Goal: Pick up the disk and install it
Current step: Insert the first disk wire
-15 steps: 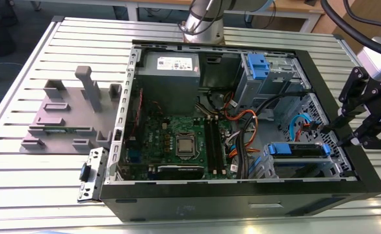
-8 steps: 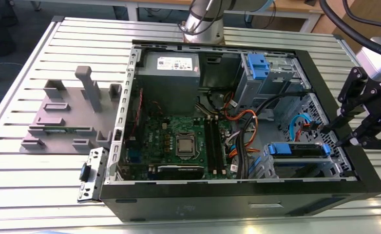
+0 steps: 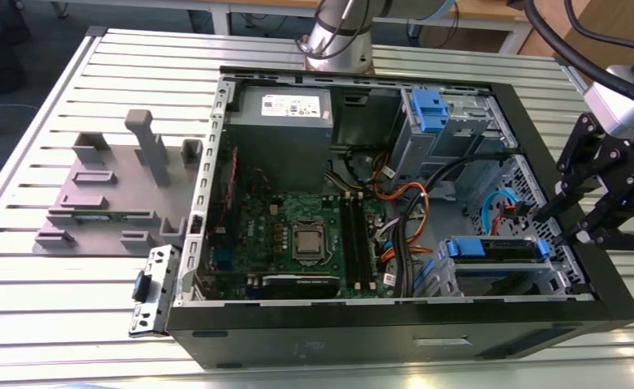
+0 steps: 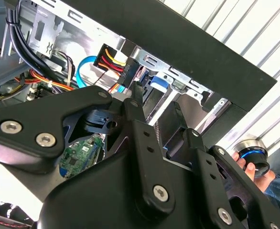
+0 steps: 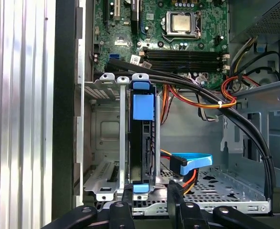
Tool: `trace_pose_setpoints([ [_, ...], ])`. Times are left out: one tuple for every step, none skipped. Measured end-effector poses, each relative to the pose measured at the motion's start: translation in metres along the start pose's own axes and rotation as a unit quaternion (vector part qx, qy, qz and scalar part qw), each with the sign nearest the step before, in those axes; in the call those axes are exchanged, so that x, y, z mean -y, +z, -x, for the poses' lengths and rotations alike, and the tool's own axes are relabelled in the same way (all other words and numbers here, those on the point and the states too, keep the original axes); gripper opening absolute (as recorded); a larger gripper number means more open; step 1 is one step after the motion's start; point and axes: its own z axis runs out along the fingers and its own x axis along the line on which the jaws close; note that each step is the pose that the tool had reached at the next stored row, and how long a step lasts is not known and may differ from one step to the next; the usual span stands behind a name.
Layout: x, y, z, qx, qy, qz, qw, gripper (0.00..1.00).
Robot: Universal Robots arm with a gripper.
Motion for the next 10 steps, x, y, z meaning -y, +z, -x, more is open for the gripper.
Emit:
trace_pose_setpoints([
  [0.0,0.0001,0.0,0.0,0.0,0.0,1.0,0.42],
  [0.0,0.0001,0.0,0.0,0.0,0.0,1.0,0.42],
  [0.0,0.0002,0.0,0.0,0.0,0.0,1.0,0.42],
  [0.0,0.0003,0.0,0.0,0.0,0.0,1.0,0.42],
  [0.0,0.0003,0.0,0.0,0.0,0.0,1.0,0.42],
  [0.0,0.0004,0.0,0.0,0.0,0.0,1.0,0.42],
  [-0.0001,0.0007,0.0001,0.0002,0.0,0.0,1.0,0.42],
  [-0.0002,0.0008,0.0003,0.0002,0.0,0.0,1.0,0.42],
  [-0.0002,0.0007,0.0006,0.0,0.0,0.0,1.0,0.42],
  [-0.0002,0.0008,0.0013,0.0,0.0,0.0,1.0,0.42],
])
